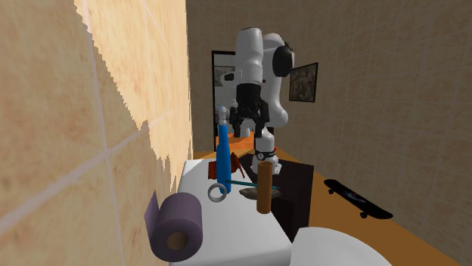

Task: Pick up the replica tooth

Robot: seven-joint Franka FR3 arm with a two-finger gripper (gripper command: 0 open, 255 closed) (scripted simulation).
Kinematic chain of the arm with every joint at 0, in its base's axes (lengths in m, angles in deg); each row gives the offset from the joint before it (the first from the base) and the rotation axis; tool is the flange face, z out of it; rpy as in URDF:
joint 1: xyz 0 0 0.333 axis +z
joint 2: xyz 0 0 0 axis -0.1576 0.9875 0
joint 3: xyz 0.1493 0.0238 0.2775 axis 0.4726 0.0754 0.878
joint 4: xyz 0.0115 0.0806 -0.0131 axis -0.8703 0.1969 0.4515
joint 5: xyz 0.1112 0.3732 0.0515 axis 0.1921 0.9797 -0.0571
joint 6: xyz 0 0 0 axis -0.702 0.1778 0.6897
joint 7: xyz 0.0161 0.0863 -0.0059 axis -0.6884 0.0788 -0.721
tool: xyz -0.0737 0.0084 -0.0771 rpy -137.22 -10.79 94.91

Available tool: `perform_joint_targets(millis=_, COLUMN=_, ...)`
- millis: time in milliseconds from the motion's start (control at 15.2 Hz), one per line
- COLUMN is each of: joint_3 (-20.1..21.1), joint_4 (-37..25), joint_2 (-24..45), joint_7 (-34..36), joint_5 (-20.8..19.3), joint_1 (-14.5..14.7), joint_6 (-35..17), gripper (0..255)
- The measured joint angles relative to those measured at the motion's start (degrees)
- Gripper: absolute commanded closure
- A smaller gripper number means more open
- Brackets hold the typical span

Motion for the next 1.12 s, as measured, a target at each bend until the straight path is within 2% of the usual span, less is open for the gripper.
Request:
perform_joint_targets(millis=264, joint_3=3.56, joint_4=-3.97, joint_2=8.29, joint_7=9.45, joint_5=-4.16, joint_1=-1.02, joint_6=-5.04, gripper=0)
perform_joint_targets(millis=462, joint_3=5.15, joint_4=-7.84, joint_2=15.89, joint_7=17.15, joint_5=-9.19, joint_1=-1.34, joint_6=-8.75, gripper=0)
perform_joint_targets(millis=660, joint_3=5.10, joint_4=-14.10, joint_2=22.70, joint_7=24.39, joint_5=-14.66, joint_1=-0.75, joint_6=-9.78, gripper=0)
perform_joint_targets(millis=858, joint_3=4.83, joint_4=-15.39, joint_2=24.43, joint_7=27.36, joint_5=-17.20, joint_1=-0.04, joint_6=-12.07, gripper=0)
perform_joint_targets(millis=1122, joint_3=4.51, joint_4=-13.23, joint_2=27.13, joint_7=28.32, joint_5=-18.14, joint_1=0.24, joint_6=-14.60, gripper=0)
